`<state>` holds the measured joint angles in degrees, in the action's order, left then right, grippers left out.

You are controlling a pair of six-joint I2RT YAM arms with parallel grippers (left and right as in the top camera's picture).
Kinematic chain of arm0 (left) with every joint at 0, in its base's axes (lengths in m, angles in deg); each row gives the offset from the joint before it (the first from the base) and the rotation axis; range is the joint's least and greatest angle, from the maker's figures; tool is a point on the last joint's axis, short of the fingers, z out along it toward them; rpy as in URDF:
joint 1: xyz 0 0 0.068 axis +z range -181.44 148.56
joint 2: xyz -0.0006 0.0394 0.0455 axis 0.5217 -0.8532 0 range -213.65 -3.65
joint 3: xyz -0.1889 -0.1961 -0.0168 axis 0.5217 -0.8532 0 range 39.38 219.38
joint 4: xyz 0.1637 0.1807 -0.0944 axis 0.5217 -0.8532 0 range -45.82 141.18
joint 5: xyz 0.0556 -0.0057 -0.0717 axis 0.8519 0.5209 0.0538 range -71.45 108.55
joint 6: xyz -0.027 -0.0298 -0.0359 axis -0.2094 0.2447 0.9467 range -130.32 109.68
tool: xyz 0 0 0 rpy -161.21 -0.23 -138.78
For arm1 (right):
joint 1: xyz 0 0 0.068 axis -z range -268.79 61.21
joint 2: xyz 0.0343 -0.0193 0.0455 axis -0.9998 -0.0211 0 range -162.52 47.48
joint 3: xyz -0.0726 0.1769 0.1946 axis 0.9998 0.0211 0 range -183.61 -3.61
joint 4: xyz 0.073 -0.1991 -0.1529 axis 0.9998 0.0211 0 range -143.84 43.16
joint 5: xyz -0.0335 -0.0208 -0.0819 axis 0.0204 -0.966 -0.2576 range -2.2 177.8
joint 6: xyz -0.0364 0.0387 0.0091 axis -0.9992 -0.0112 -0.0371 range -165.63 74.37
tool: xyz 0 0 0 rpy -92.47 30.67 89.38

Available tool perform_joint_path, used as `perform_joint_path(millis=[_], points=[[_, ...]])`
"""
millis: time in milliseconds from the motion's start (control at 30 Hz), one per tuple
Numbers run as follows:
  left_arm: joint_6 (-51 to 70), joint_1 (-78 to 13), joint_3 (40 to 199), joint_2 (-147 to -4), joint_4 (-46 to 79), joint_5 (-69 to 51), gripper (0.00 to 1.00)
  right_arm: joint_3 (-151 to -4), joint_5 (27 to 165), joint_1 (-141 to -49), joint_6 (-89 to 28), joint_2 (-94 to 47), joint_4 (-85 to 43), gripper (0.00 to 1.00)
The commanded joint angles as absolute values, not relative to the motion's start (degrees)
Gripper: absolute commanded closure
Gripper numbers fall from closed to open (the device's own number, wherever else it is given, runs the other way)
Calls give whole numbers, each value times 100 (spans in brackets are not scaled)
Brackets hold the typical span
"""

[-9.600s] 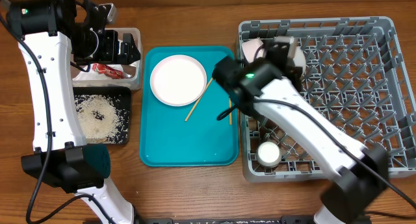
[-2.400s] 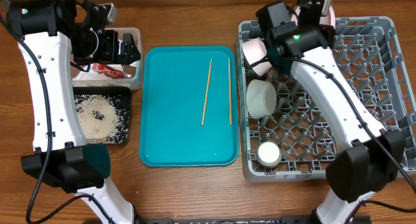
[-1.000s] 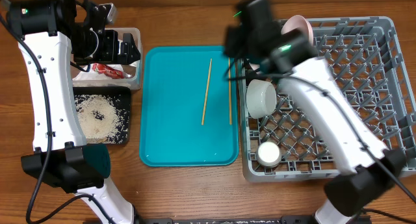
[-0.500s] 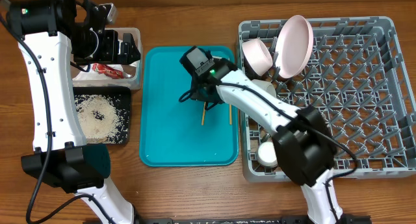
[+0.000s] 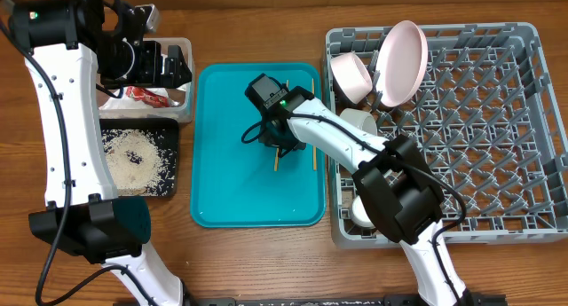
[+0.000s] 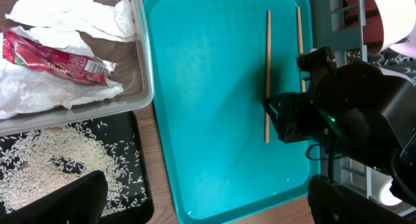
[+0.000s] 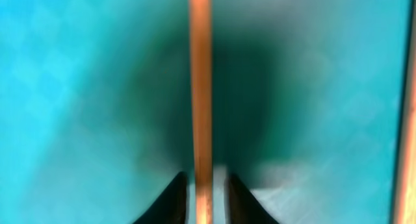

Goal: Sort waste into correct bins and load items into the dishwasher
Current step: 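Move the right gripper to a chopstick and grasp it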

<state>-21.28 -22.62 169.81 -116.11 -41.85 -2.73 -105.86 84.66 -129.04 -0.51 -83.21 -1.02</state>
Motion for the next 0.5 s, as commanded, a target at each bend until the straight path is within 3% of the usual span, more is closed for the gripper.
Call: perform_joint_path(millis=[0,233,467], points=[[-2191,-2284,17101,-11491,-4168,-348,0,-10565,8643,-12934,10,-8457,-15,93],[-2191,-2284,17101,-11491,-4168,-348,0,-10643,8654,-12893,-34,-8407,97,96],[-2191,-2284,17101,-11491,-4168,-348,0,-11948,8641,-12703,-1664,-7626,1349,96]])
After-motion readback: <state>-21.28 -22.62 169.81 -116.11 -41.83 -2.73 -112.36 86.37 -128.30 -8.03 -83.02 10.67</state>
